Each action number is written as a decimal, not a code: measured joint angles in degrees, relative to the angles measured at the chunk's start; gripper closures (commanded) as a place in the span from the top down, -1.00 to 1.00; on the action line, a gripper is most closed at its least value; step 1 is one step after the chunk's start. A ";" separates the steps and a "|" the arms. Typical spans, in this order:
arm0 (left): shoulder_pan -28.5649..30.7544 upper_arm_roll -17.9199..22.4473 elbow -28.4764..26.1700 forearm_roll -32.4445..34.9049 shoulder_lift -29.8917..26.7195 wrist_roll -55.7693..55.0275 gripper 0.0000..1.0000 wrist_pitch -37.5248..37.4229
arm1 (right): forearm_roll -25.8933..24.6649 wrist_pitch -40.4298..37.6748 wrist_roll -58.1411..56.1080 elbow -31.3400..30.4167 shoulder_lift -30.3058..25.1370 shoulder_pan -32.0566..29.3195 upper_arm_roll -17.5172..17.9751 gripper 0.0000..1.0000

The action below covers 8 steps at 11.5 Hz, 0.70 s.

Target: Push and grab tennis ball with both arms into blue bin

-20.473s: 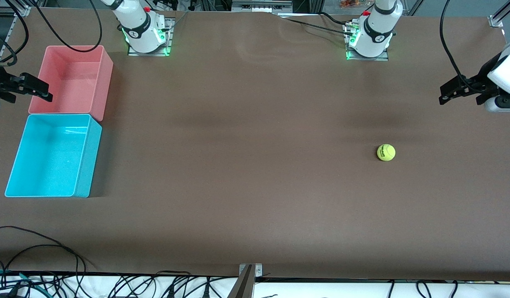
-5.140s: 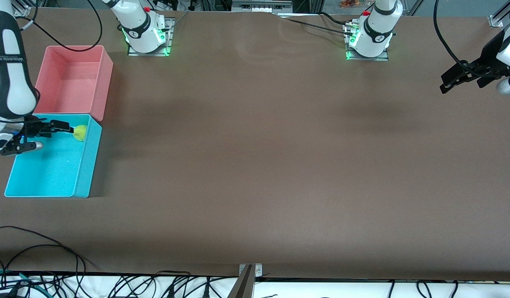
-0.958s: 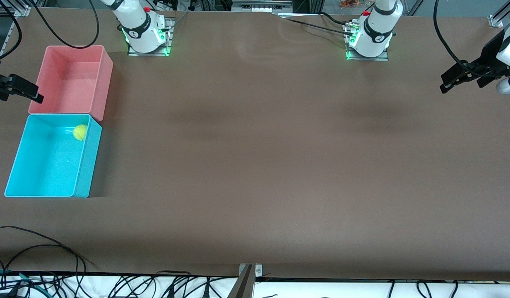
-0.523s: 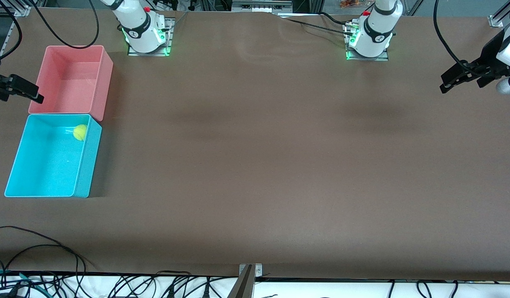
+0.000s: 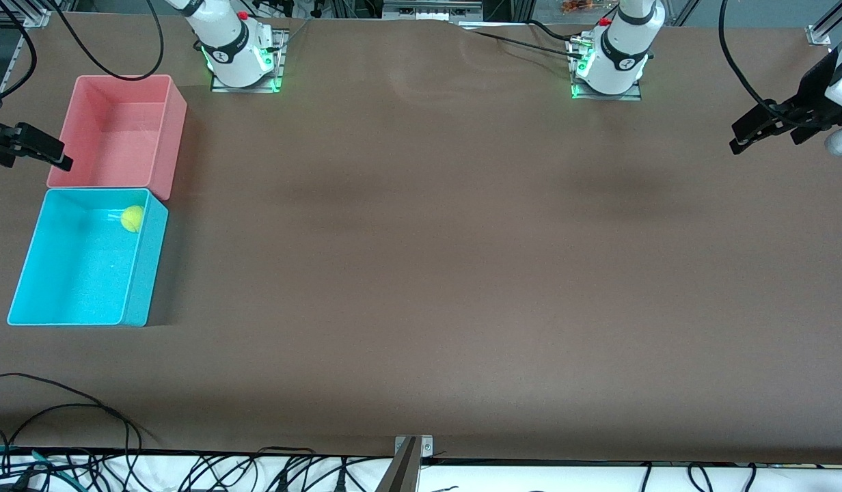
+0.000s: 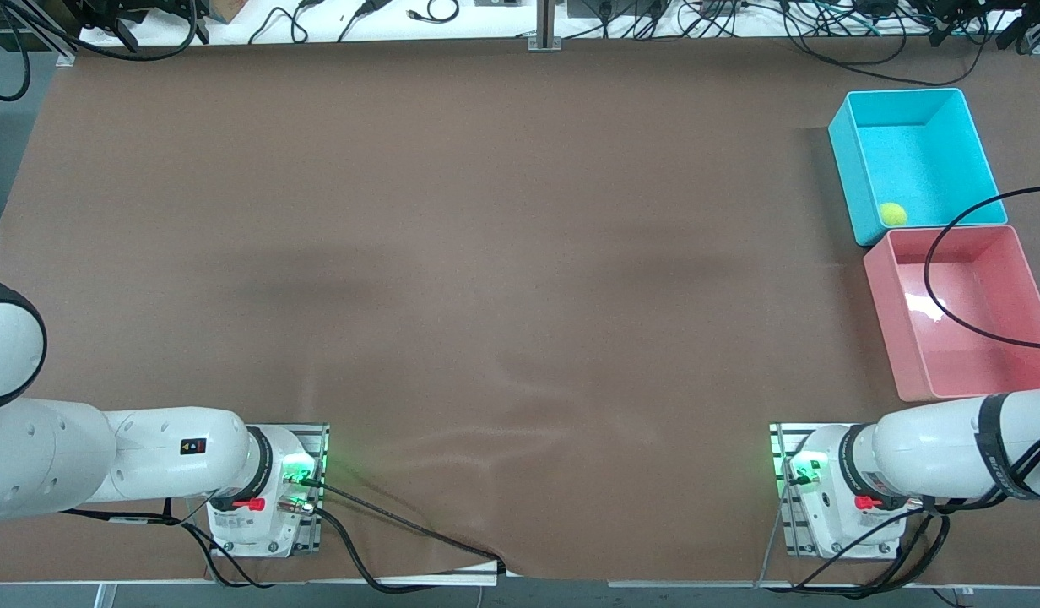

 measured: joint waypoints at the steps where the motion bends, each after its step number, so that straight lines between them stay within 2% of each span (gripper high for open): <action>1: 0.12 0.11 0.11 0.00 -0.02 -0.02 1.00 -0.13 | 0.00 0.00 -0.01 0.00 0.00 0.00 0.00 1.00; 8: 0.15 -0.32 1.31 0.00 -0.07 -0.13 1.00 -1.26 | 0.00 0.00 -0.02 0.00 0.05 0.00 0.01 1.00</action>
